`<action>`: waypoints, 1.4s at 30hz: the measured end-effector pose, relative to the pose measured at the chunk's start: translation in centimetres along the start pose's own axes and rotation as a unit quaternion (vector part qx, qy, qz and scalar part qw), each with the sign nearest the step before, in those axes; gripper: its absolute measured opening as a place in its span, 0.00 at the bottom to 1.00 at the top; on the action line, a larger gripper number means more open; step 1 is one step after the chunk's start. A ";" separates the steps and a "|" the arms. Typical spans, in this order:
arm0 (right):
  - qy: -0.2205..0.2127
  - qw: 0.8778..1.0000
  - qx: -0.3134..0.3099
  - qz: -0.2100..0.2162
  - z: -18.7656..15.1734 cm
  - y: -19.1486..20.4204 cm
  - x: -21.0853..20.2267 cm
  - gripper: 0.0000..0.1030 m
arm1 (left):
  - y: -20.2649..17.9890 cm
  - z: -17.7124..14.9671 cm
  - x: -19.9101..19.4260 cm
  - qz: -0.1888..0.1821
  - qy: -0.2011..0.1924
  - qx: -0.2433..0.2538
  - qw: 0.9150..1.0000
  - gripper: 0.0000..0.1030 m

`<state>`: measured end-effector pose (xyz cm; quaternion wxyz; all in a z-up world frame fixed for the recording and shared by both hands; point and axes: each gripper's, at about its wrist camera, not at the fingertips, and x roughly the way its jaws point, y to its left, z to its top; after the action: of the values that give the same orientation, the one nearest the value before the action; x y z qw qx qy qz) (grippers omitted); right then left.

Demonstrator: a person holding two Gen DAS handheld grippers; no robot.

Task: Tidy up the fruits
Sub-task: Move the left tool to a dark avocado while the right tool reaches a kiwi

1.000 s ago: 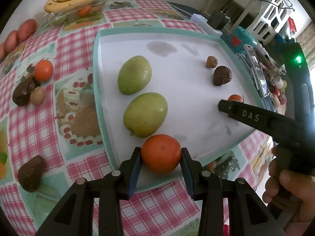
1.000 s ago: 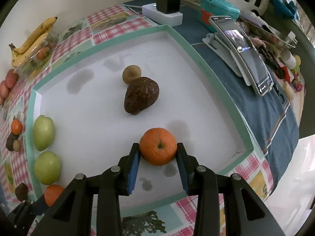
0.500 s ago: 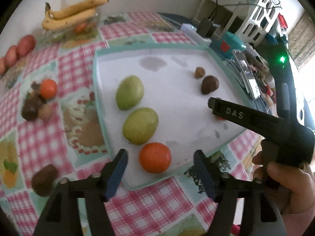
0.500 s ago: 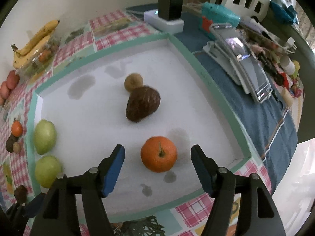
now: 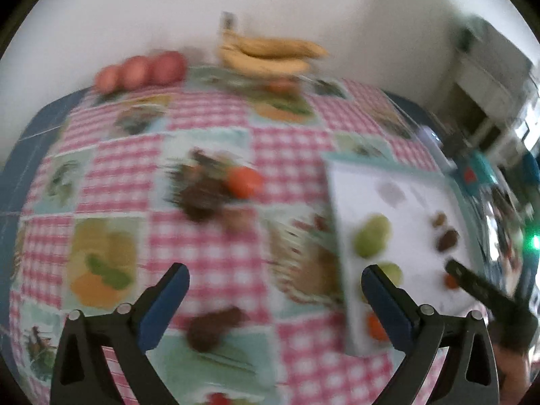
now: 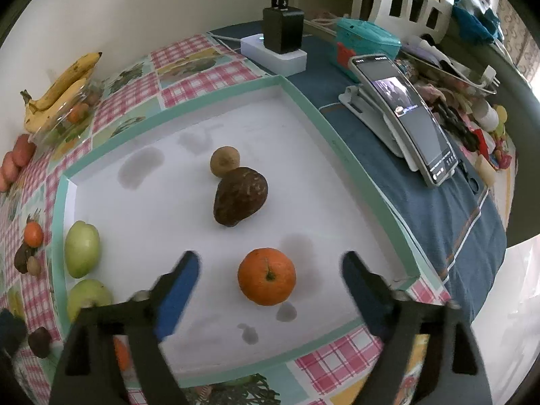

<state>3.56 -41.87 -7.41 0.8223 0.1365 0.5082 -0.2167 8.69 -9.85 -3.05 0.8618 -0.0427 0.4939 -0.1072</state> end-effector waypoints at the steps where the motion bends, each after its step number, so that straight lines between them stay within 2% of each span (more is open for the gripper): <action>1: -0.001 1.000 0.001 0.002 0.0 0.0 0.0 0.87 | 1.3 0.3 -0.2 0.011 -0.005 -0.012 1.000 1.00; 7: -0.007 1.000 -0.001 0.013 0.0 0.5 -0.1 0.87 | 8.7 1.2 -0.8 0.051 -0.015 -0.106 0.993 1.00; 15: -0.040 0.998 0.004 0.042 0.1 1.4 -1.5 0.87 | 16.4 0.4 -1.8 0.089 -0.027 -0.230 0.969 1.00; 20: -0.057 0.996 0.006 0.062 0.2 2.1 -2.5 0.87 | 17.2 0.5 -2.1 0.105 -0.033 -0.233 0.966 1.00; 29: -0.067 0.994 -0.042 0.075 0.4 5.7 -4.0 0.87 | 17.8 1.3 -1.8 0.080 -0.037 -0.240 0.967 1.00; 35: -0.058 0.991 -0.082 0.086 1.1 9.8 -4.7 0.87 | 18.8 1.6 -1.8 0.079 -0.047 -0.265 0.960 1.00; 38: -0.067 0.987 -0.111 0.098 1.5 12.7 -5.5 0.87 | 19.0 2.0 -2.3 0.054 -0.074 -0.275 0.957 1.00; 42: -0.075 0.981 -0.130 0.119 2.3 16.2 -6.2 0.87 | 19.1 2.9 -2.3 0.047 -0.080 -0.272 0.958 1.00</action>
<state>10.96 -27.42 -0.75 0.8889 0.0708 0.4487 -0.0590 12.76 9.15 -3.08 0.8584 -0.2604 0.4356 0.0754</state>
